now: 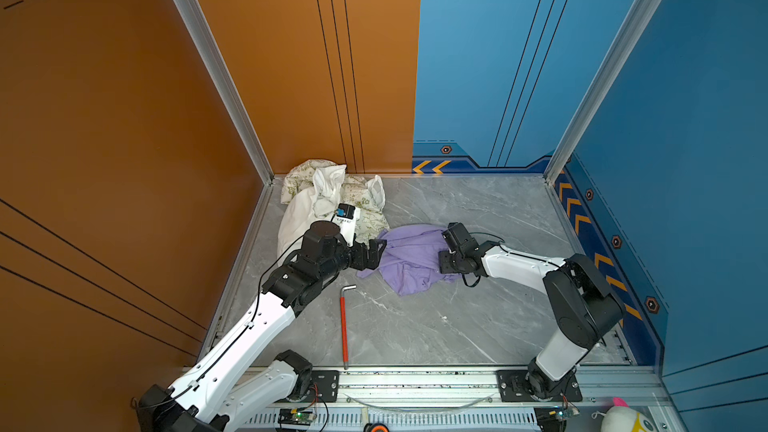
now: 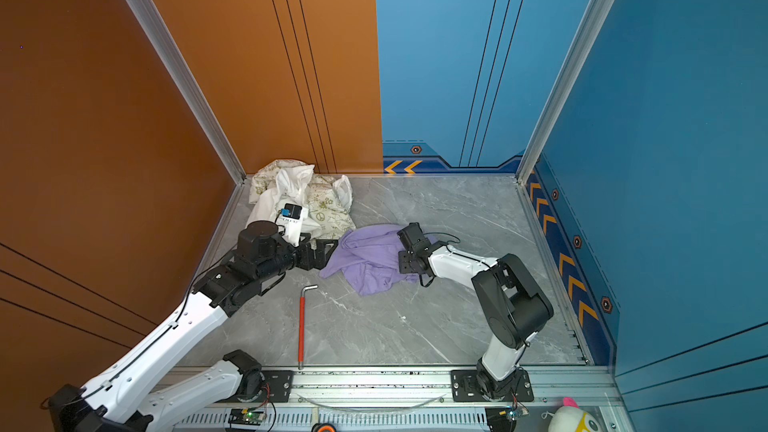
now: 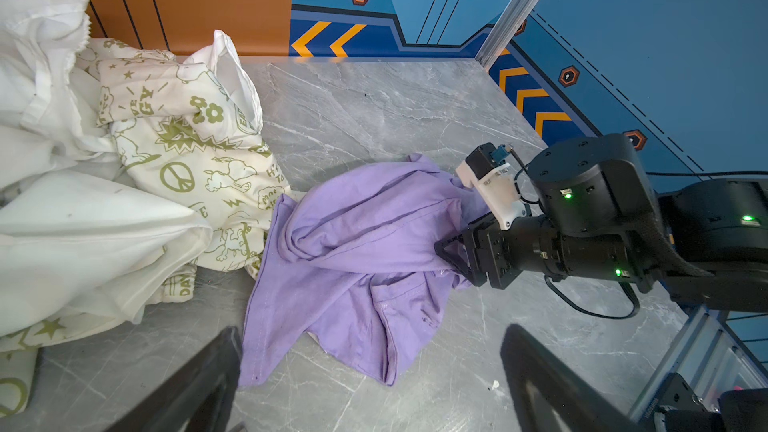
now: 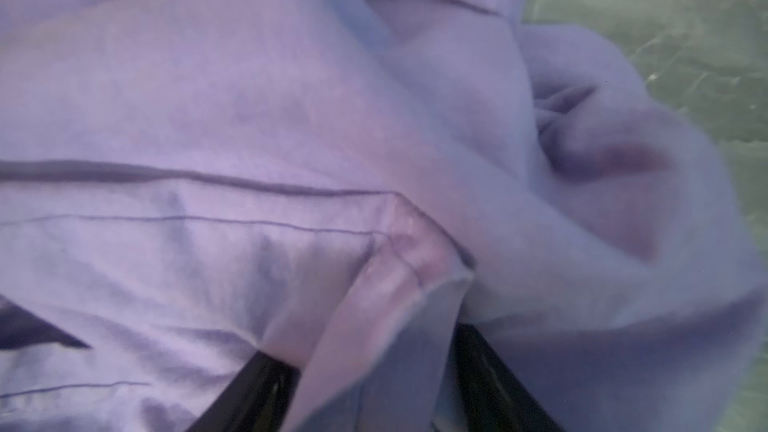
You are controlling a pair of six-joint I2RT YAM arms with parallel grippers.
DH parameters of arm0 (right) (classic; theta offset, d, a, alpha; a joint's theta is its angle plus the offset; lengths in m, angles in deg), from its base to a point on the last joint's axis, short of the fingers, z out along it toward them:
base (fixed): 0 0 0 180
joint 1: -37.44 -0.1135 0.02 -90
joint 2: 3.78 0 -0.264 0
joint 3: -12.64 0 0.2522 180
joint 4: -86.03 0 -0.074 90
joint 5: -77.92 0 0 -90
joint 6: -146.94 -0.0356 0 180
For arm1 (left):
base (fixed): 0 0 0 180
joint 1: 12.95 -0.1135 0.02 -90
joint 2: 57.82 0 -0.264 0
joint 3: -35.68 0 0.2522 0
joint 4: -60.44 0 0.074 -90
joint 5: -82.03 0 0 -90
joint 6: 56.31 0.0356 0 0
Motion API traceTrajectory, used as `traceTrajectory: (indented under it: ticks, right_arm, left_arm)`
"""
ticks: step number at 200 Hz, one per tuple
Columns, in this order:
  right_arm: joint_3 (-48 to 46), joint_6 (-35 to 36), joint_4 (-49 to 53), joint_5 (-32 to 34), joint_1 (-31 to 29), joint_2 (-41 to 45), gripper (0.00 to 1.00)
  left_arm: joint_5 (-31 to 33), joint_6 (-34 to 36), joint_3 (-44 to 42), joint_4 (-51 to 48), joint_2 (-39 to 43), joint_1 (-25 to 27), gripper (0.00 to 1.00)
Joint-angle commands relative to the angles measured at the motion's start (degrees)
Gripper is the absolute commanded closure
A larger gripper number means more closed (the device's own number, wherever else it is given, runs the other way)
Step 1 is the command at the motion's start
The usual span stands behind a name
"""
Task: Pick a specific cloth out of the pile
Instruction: 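Carry the lavender shirt with the right gripper to the far corner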
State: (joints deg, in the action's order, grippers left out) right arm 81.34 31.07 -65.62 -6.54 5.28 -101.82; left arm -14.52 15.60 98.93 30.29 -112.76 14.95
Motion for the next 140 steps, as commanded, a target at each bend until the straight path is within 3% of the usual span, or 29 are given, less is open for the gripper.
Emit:
traceTrajectory:
  ticks: [1, 15, 40, 93, 140]
  right_arm:
    - [0.45, -0.17, 2.69, 0.38, 1.31, 0.63, 0.68]
    - [0.09, 0.34, 2.68, 0.91, 2.63, 2.35, 0.87]
    - [0.46, 2.22, 2.67, 1.80, 6.89, 6.89, 1.00]
    - [13.06, 4.86, 2.71, -2.85, 21.19, 13.28, 1.00]
    - [41.41, 4.86, 5.74, -9.03, 27.63, 4.44, 1.00]
  left_arm:
    - [-1.13, -0.79, -1.01, 1.77, 1.10, -0.91, 0.02]
    - [-1.20, -0.98, -1.32, 2.09, 1.35, -1.29, 0.02]
    - [-1.61, -1.73, -2.22, 3.38, 1.68, -2.06, 0.02]
    - [-2.84, -3.33, -3.46, 5.08, 2.09, -3.43, 0.02]
    - [-3.27, -4.13, -3.79, 5.09, 2.40, -4.28, 0.02]
